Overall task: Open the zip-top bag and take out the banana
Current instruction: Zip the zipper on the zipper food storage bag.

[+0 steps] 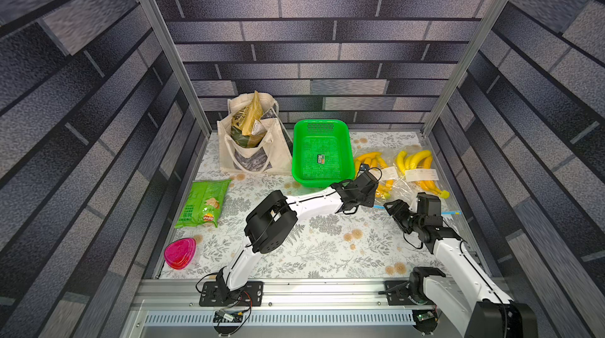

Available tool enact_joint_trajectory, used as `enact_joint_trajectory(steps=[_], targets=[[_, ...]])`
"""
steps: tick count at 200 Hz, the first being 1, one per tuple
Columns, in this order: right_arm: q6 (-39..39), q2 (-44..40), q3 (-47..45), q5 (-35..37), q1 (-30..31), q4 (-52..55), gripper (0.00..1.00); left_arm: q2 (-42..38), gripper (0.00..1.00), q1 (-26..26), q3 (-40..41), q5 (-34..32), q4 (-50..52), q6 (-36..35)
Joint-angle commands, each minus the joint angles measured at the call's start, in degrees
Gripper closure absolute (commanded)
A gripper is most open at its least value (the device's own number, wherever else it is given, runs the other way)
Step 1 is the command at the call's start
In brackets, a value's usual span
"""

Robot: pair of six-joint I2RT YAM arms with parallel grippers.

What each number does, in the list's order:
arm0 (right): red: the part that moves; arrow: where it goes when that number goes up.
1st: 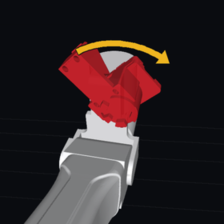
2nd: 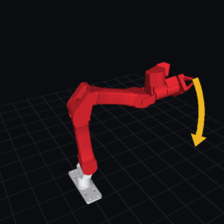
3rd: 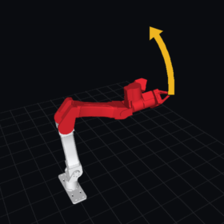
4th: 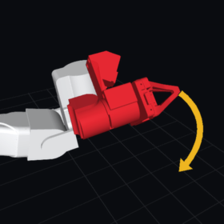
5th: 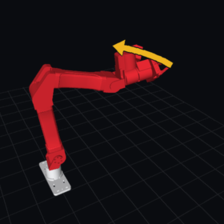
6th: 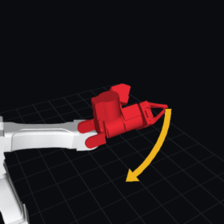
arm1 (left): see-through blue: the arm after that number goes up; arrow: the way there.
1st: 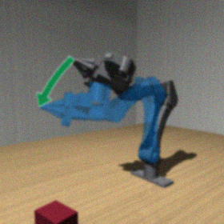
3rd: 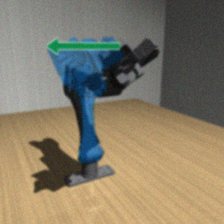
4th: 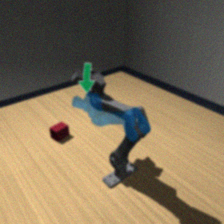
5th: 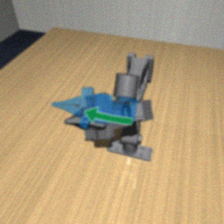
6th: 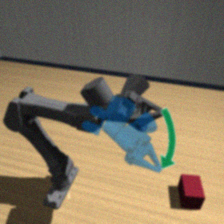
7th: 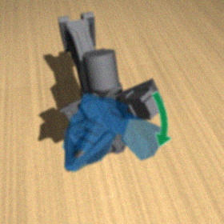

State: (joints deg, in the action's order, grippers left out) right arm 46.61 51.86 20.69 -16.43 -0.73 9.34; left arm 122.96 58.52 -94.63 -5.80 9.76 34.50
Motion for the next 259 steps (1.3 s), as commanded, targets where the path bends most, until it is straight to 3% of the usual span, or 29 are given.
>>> enact_joint_trajectory(steps=[1, 36, 83, 99, 118, 136, 159, 206, 259], targets=[[3.2, 0.9, -0.7, 0.8, 0.7, -5.6, 0.39, -2.3, 1.0, 0.5, -0.1, 1.4, 0.8, -1.2], [3.1, 4.3, 0.0, 2.0, 1.1, -7.5, 0.51, -3.8, 1.0, 1.0, 2.1, 4.2, -1.0, -0.7], [1.5, 4.7, 2.3, 4.8, 1.1, -4.4, 0.81, -5.3, 0.95, 1.3, 4.2, 3.5, -1.1, -1.0], [1.0, 3.7, 2.9, 6.5, 1.2, -2.7, 0.89, -6.4, 0.86, 1.1, 5.9, 3.4, -1.8, -0.7], [0.5, 3.5, 3.5, 7.4, 1.2, -1.5, 0.97, -8.6, 0.67, 0.9, 9.0, 3.1, -1.9, -0.4], [0.6, 3.2, 3.8, 7.5, 1.2, -0.9, 0.99, -12.3, 0.51, 0.9, 14.8, 3.3, -5.6, -0.2], [1.1, 2.5, 4.0, 7.0, 1.1, -0.9, 1.0, -16.7, 0.42, 0.2, 25.2, 9.0, -15.5, 1.4], [2.8, 1.6, 4.4, 5.0, 1.3, -1.4, 1.0, -15.8, 0.35, -0.6, 35.9, 18.3, -35.6, 5.7], [3.2, -0.8, 3.9, 4.9, 1.4, 0.2, 1.0, -10.5, 0.38, -1.4, 34.0, 21.2, -40.1, 8.6]])
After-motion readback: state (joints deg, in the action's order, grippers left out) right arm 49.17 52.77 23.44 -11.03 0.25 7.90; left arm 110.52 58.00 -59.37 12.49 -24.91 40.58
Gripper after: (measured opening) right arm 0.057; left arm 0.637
